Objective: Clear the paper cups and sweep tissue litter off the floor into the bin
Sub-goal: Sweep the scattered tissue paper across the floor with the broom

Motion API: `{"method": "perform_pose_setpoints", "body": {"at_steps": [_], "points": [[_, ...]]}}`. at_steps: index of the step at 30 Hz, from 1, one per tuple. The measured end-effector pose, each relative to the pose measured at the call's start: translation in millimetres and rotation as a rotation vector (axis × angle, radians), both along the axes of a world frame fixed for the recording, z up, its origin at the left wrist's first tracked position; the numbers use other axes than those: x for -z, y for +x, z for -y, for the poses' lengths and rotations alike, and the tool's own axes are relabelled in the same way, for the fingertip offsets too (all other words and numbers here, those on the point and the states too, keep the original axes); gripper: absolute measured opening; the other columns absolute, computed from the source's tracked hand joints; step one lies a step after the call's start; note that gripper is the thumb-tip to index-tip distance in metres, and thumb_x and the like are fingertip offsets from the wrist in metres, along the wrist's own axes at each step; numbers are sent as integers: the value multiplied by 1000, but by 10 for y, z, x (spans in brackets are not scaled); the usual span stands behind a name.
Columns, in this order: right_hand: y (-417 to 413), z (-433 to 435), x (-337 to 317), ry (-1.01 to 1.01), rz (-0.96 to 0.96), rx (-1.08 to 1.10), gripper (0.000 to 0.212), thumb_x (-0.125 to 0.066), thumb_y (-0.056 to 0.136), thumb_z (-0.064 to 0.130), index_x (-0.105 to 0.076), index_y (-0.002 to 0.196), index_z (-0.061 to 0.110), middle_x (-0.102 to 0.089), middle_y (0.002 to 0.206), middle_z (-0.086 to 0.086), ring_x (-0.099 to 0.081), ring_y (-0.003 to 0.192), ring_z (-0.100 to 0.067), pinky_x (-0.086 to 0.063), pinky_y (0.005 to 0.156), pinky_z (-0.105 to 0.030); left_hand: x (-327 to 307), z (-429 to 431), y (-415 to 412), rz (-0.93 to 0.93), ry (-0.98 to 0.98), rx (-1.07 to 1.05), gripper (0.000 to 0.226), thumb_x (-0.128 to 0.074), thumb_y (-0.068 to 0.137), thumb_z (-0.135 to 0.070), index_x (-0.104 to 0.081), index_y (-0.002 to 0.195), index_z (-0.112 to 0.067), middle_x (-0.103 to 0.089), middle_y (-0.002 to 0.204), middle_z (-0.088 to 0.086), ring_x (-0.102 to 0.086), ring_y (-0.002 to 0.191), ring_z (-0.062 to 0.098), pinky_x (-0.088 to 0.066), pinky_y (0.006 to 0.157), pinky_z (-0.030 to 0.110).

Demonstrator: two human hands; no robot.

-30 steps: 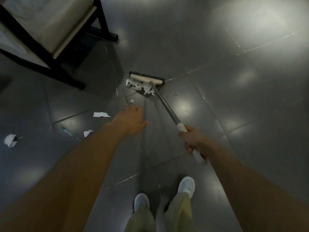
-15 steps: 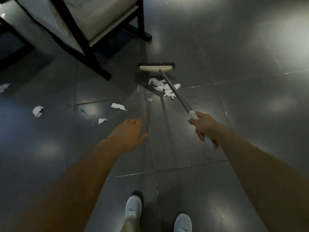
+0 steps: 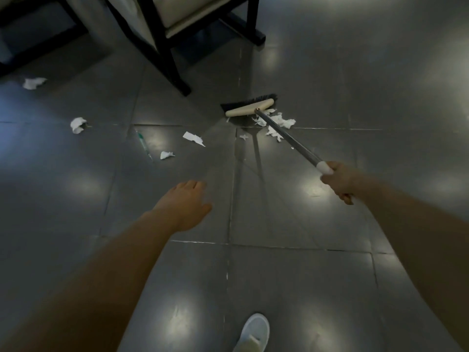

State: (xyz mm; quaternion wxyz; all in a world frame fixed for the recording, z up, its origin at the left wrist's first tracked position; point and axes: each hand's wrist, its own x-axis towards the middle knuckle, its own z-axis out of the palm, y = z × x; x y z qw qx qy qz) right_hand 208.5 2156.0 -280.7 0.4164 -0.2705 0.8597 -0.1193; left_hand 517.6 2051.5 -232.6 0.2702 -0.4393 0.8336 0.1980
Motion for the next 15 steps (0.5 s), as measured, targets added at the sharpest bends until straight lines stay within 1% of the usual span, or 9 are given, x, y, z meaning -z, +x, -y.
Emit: {"method": "perform_pose_setpoints", "body": {"at_steps": [2,5,7,11,12,14,15], "points": [[-66,-163,-86,-1,-8,-4,40,-45,98,14,-43,137,21,-41,56,-8,-35,40,-16,-30,31,-17,-40,-119,-45,-16,8,3,57,-40,98,-40,-25,146,-13,-33,148,9,-30,136,27,-26,108,34],[-91,-461,-182,19,-49,-41,34,-46,98,15,-47,132,16,-44,59,-9,-37,40,-17,-32,35,-19,-106,-313,-106,-39,-5,19,54,-41,98,-40,-30,142,-10,-35,146,10,-31,134,26,-27,107,33],[-78,-677,-217,39,-72,-68,34,-46,98,14,-47,132,15,-46,61,-11,-37,40,-18,-33,37,-20,-155,-465,-129,-50,-12,28,51,-41,98,-38,-32,139,-8,-36,144,11,-33,132,27,-27,106,33],[-67,-1172,-275,76,-102,-100,33,-46,97,13,-49,129,13,-49,66,-14,-40,40,-19,-35,37,-20,-276,-868,-144,-46,-20,51,53,-38,99,-39,-29,141,-8,-35,145,12,-32,133,27,-27,107,34],[-70,-1303,-307,81,-107,-105,33,-47,97,13,-49,130,14,-52,71,-15,-42,43,-20,-37,39,-21,-312,-980,-156,-46,-15,49,55,-37,99,-40,-27,142,-8,-33,146,12,-31,134,27,-26,108,34],[-79,-1551,-400,86,-123,-121,36,-49,97,15,-48,133,15,-60,93,-20,-50,55,-23,-41,50,-24,-397,-1203,-186,-44,-5,38,57,-37,99,-41,-24,145,-9,-31,149,12,-29,136,27,-26,109,34],[-86,-1668,-459,86,-136,-137,38,-49,97,15,-47,135,15,-61,103,-22,-55,62,-26,-43,54,-26,-438,-1306,-211,-47,-6,35,58,-37,99,-41,-23,146,-9,-30,149,12,-29,136,27,-26,109,35]]}}
